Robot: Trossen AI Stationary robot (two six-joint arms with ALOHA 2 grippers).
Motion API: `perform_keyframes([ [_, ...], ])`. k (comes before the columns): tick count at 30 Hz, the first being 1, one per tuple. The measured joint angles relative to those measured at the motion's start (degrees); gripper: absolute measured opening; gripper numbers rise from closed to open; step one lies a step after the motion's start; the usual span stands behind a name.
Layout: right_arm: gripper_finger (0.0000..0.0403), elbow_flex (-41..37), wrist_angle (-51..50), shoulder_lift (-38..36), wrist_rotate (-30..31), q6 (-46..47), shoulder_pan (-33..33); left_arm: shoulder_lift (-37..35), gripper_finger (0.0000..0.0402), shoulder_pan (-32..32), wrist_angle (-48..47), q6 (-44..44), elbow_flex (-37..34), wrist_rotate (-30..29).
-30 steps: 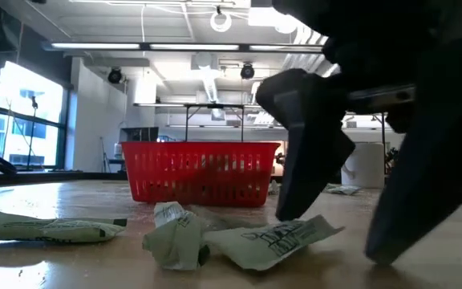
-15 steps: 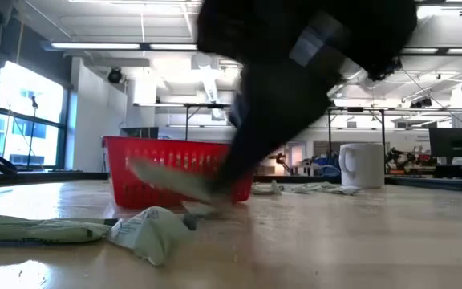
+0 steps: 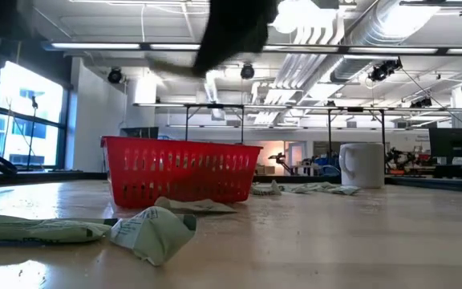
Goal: Pick and place Stevia / Truvia into bins
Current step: Put the green stevia packet into the red basket
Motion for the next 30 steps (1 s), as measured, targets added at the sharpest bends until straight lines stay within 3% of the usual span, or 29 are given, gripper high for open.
perform_keyframes([
  [3,0.0025,-1.28,-1.78,0.34,1.24,2.30,-4.01,0.84,0.0150,2.32,4.82,4.10,0.00,1.22],
  [6,0.0068,-1.90,-2.00,0.30,-3.40,1.97,-7.10,1.58,0.0150,4.98,9.23,8.52,0.07,4.92],
  [10,0.0149,-2.38,-2.46,0.30,-9.01,1.02,-8.51,1.59,0.0150,7.66,4.83,10.31,1.59,11.04],
  [16,0.0243,-2.37,-4.30,-0.53,-4.80,-3.34,-5.25,1.39,0.0150,7.70,1.75,10.74,4.95,11.95],
  [22,0.0272,-2.60,-14.13,-2.49,5.02,-5.81,0.31,3.66,0.0164,7.77,8.34,18.33,5.11,6.56],
  [26,0.0283,-5.91,-17.43,-3.90,5.31,-0.86,4.52,6.36,0.0207,8.36,14.92,23.54,5.11,4.90],
  [30,0.0293,-12.20,-17.55,-5.60,5.83,9.17,9.23,8.46,0.0264,9.36,17.75,23.81,5.09,7.23],
])
